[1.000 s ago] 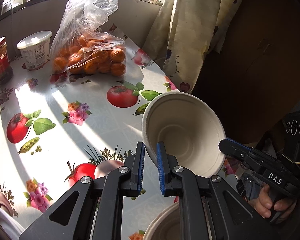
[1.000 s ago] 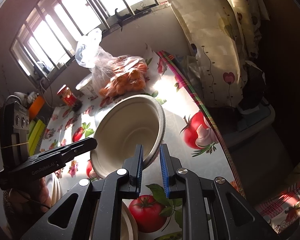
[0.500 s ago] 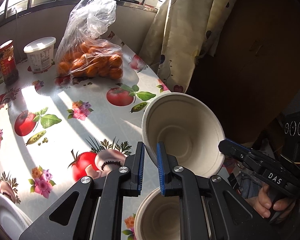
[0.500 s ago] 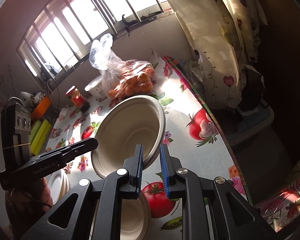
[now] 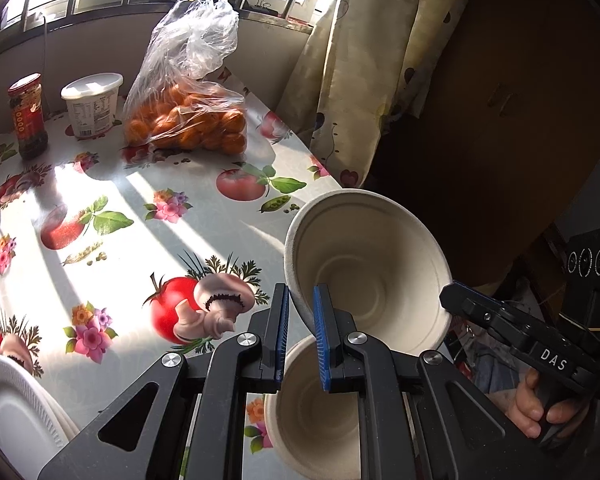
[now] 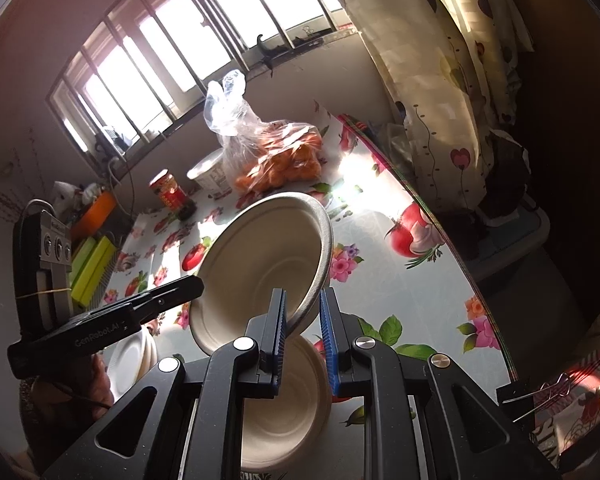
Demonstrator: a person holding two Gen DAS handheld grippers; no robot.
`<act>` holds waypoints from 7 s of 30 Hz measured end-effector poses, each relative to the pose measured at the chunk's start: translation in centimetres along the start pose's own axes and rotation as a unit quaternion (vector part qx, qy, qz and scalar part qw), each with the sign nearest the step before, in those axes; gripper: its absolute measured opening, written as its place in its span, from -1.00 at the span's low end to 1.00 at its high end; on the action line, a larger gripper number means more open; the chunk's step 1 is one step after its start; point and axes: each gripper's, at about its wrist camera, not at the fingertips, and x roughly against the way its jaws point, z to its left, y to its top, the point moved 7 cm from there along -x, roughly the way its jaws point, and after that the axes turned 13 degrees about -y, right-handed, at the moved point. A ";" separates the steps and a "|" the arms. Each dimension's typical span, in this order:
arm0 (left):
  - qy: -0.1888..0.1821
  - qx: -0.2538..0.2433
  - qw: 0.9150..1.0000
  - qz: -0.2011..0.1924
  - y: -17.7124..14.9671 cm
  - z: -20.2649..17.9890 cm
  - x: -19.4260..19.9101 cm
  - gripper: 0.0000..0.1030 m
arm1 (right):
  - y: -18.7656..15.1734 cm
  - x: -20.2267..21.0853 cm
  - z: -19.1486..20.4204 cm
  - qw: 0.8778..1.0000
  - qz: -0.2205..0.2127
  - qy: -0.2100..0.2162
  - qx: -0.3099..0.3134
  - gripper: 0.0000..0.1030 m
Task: Organize plates and bowls
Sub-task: 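Lower the held bowl into the remaining beige bowl with both tools, then open the right tool off the bowl rim while the left tool opens too, then close the left tool on the nested bowl rims while the right tool grips them too, then lift the nested bowls with both tools and carry them over the white plate stack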
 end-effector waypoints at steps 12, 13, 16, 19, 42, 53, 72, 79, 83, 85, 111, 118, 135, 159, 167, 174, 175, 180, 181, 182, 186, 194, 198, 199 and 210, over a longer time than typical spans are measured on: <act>-0.009 0.001 1.000 -0.007 -1.5 -0.6 1.8 -0.75 | -2.5 1.0 0.4 1.000 0.008 0.000 -0.009 -0.67; -0.011 0.003 1.000 -0.007 -1.7 -0.5 1.9 -0.75 | -2.7 1.1 0.5 1.000 0.009 0.001 -0.010 -0.67; -0.011 0.006 1.000 -0.007 -2.2 -0.6 2.2 -0.75 | -3.2 1.4 0.6 1.000 0.009 0.003 -0.011 -0.67; -0.013 0.008 1.000 -0.006 -2.6 -0.6 2.5 -0.75 | -3.5 1.6 0.7 1.000 0.010 0.004 -0.014 -0.67; -0.015 0.018 1.000 0.005 -5.8 -0.6 3.3 -0.75 | -6.6 2.0 0.9 0.999 0.025 0.001 -0.019 -0.67; -0.014 0.021 1.000 0.012 -6.9 -0.5 3.1 -0.75 | -7.5 2.0 0.9 0.999 0.031 -0.001 -0.023 -0.66; -0.009 0.031 0.999 0.026 -8.2 -0.1 2.4 -0.75 | -8.6 1.6 0.8 0.999 0.041 -0.005 -0.024 -0.63; -0.008 0.033 0.999 0.030 -8.6 0.0 2.2 -0.75 | -8.8 1.5 0.7 0.999 0.043 -0.007 -0.024 -0.63; -0.007 0.033 0.999 0.030 -8.6 0.1 2.1 -0.74 | -8.9 1.5 0.7 0.999 0.043 -0.008 -0.024 -0.63; -0.007 0.034 0.999 0.030 -8.6 0.1 2.1 -0.74 | -8.9 1.5 0.7 0.999 0.043 -0.008 -0.025 -0.63; -0.003 0.031 0.999 0.033 -8.8 0.1 1.9 -0.59 | -8.7 1.1 0.2 0.999 0.045 -0.011 -0.027 -0.37; -0.002 0.031 0.999 0.034 -8.8 0.1 1.7 -0.56 | -8.7 1.1 0.3 0.999 0.044 -0.012 -0.026 -0.27; -0.002 0.048 0.998 0.029 -8.8 0.7 1.8 -0.12 | -7.9 0.8 -0.9 0.997 0.012 -0.077 0.030 -0.05; 0.036 0.030 0.998 0.040 -8.9 0.7 0.4 -0.12 | -7.7 -0.9 0.6 0.996 0.024 -0.065 0.064 -0.15; 0.036 0.032 0.998 0.046 -9.1 0.8 -0.1 -0.33 | -7.9 -1.1 0.8 0.995 0.028 -0.065 0.063 -0.33; 0.031 0.031 0.998 0.049 -9.2 0.6 -0.3 -0.46 | -8.0 -1.3 0.9 0.996 0.030 -0.061 0.060 -0.42; 0.031 0.030 0.998 0.049 -9.3 0.5 -0.4 -0.47 | -8.0 -1.2 0.9 0.996 0.030 -0.061 0.060 -0.44; 0.032 0.028 0.998 0.048 -9.3 0.4 -0.4 -0.50 | -8.0 -1.3 0.9 0.996 0.030 -0.062 0.059 -0.48; 0.032 0.028 0.998 0.049 -9.3 0.4 -0.4 -0.51 | -8.0 -1.3 0.9 0.996 0.030 -0.063 0.059 -0.48; 0.032 0.027 0.998 0.048 -9.3 0.4 -0.4 -0.51 | -8.0 -1.3 0.9 0.996 0.030 -0.062 0.059 -0.48; 0.032 0.028 0.998 0.047 -9.3 0.4 -0.4 -0.51 | -8.0 -1.3 0.7 0.996 0.030 -0.065 0.058 -0.50; 0.033 0.029 0.998 0.045 -9.2 0.5 -0.3 -0.52 | -7.9 -1.3 0.5 0.995 0.029 -0.072 0.058 -0.54; 0.033 0.029 0.998 0.045 -9.2 0.4 -0.3 -0.52 | -7.8 -1.4 0.5 0.996 0.031 -0.070 0.055 -0.54; 0.032 0.029 0.998 0.045 -9.2 0.4 -0.3 -0.52 | -7.9 -1.4 0.4 0.996 0.033 -0.069 0.053 -0.54; 0.039 0.034 0.998 0.035 -8.8 0.7 0.5 -0.52 | -7.5 -1.1 1.1 0.996 0.031 -0.070 0.054 -0.54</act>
